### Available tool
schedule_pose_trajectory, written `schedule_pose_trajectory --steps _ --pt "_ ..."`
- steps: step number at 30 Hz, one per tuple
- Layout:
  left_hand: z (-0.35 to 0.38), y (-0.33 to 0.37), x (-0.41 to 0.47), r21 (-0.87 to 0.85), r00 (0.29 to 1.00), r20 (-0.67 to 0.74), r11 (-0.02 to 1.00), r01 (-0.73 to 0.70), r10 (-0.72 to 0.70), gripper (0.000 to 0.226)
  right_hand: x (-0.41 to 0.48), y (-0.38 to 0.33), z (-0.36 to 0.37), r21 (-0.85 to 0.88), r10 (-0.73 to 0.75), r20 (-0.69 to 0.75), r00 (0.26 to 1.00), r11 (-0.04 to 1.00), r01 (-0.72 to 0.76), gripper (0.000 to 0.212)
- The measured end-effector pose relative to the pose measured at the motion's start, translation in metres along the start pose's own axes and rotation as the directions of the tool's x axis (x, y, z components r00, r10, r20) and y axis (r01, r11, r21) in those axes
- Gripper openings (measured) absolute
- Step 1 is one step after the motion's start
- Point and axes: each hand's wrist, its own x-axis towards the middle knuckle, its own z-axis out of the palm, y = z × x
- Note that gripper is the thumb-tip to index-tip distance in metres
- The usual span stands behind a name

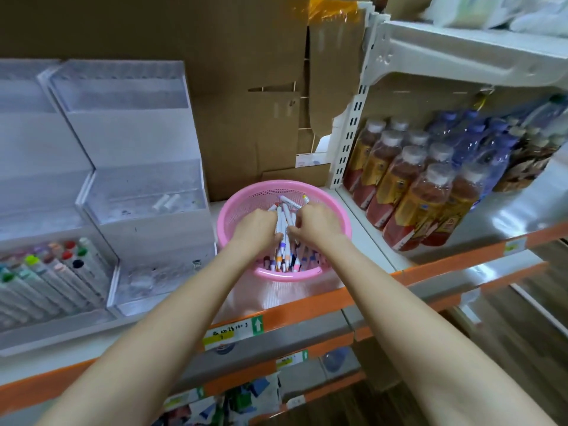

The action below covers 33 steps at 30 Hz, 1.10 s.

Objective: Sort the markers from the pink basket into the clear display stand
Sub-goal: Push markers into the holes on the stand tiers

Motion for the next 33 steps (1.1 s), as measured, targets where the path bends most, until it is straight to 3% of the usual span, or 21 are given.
schedule_pose_trajectory --steps 2,8,10,13,18,25,29,33 --pt "-0.003 -0.001 0.0 -0.109 1.0 -0.005 0.994 0.021 -0.021 0.015 0.003 -0.004 0.003 0.104 0.038 0.032 0.999 0.994 -0.041 0.043" --pt "-0.009 -0.005 -0.003 -0.334 0.993 -0.013 0.936 0.11 -0.121 0.012 0.008 -0.012 0.008 0.273 0.158 0.022 0.987 0.949 -0.158 0.033" --pt "-0.011 -0.005 -0.006 -0.445 0.986 -0.03 0.885 0.133 -0.163 0.026 0.006 -0.013 0.003 0.338 0.168 0.037 0.985 0.926 -0.17 0.033" --pt "-0.015 -0.006 -0.01 -0.572 0.981 -0.069 0.813 0.11 -0.182 0.042 0.0 -0.012 -0.005 0.418 0.156 0.073 0.985 0.892 -0.172 0.031" --pt "-0.028 -0.003 -0.026 -0.724 0.974 -0.14 0.689 0.022 -0.178 0.05 -0.019 -0.013 -0.012 0.539 0.133 0.024 0.991 0.833 -0.125 0.022" --pt "-0.051 -0.003 -0.064 -0.622 0.918 -0.391 0.754 -0.213 -0.063 0.072 -0.06 -0.035 -0.031 0.656 0.014 -0.173 0.985 0.748 0.104 0.056" --pt "-0.066 -0.015 -0.086 -0.547 0.884 -0.467 0.795 -0.261 -0.031 0.074 -0.076 -0.06 -0.043 0.636 -0.019 -0.28 0.96 0.745 0.2 0.059" --pt "-0.077 -0.034 -0.113 -0.512 0.858 -0.512 0.811 -0.282 -0.025 0.069 -0.09 -0.093 -0.047 0.616 -0.058 -0.321 0.945 0.746 0.255 0.048"
